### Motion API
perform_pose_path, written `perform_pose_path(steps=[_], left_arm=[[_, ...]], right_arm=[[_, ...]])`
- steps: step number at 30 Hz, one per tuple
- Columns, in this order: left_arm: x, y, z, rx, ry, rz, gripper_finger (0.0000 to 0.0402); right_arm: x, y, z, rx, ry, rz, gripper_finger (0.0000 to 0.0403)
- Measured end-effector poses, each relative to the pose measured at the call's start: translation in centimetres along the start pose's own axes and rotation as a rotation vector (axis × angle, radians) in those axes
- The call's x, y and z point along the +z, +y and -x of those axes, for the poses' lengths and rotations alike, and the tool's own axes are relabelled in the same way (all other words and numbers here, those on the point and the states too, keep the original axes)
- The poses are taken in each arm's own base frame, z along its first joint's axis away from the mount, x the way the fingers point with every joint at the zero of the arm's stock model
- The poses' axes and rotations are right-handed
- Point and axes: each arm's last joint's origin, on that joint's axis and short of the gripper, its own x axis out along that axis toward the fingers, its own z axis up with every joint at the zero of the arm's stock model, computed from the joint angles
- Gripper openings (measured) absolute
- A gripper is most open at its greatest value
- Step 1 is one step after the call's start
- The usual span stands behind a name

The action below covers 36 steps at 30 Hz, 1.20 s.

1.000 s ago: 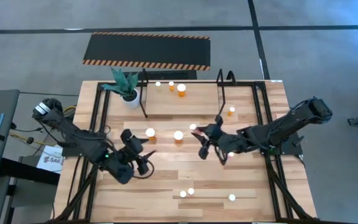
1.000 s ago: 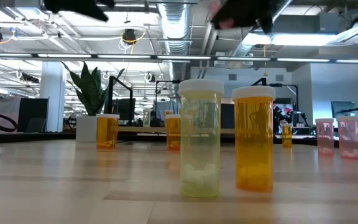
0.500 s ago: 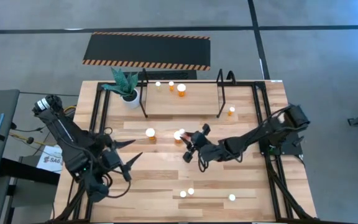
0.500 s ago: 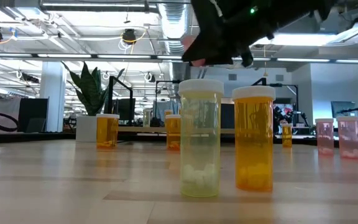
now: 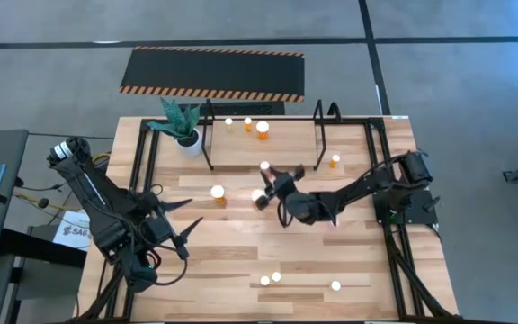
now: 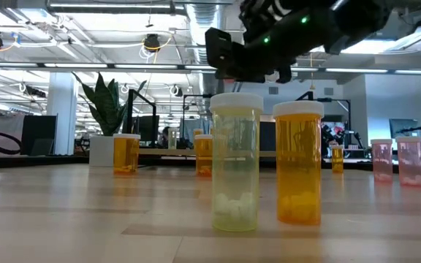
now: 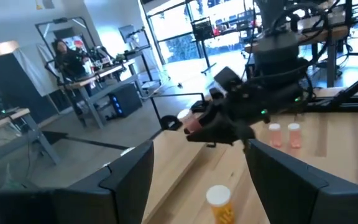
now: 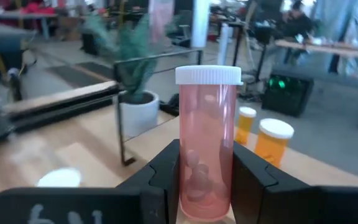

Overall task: Pick and place medicine bottles onto shelf by color
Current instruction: Put the bottom left pink pill bottle on the shelf

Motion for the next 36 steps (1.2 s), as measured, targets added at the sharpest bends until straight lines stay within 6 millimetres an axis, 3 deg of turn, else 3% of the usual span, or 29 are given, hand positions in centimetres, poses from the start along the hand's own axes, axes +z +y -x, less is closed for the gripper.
perform_pose_path(steps=[5, 11, 15, 21, 30, 36], left_arm=[[-0.2, 0.3, 0.0, 0.007, -0.002, -0.033, 0.0242], [-0.6, 1.0, 0.0, -0.009, 0.031, -0.011, 0.0242], [-0.9, 1.4, 0.2, -0.034, 0.071, 0.009, 0.0242], [-1.4, 1.1, 0.3, -0.103, 0.193, 0.004, 0.0242], [-0.8, -0.4, 0.0, -0.200, 0.315, 0.240, 0.0242], [-0.4, -0.6, -0.3, -0.201, 0.257, 0.131, 0.0242]], right_arm=[[0.1, -1.0, -1.6, -0.026, 0.003, -0.125, 0.0125], [0.0, -0.7, -2.2, 0.200, 0.076, -0.322, 0.0125], [0.1, 0.2, -1.4, 0.377, 0.129, -0.391, 0.0125], [0.7, 2.5, 2.1, 0.648, 0.123, -0.337, 0.0125], [1.8, 4.0, 3.8, 0.714, 0.086, -0.311, 0.0125], [1.9, 3.7, 3.2, 0.693, 0.084, -0.310, 0.0125]])
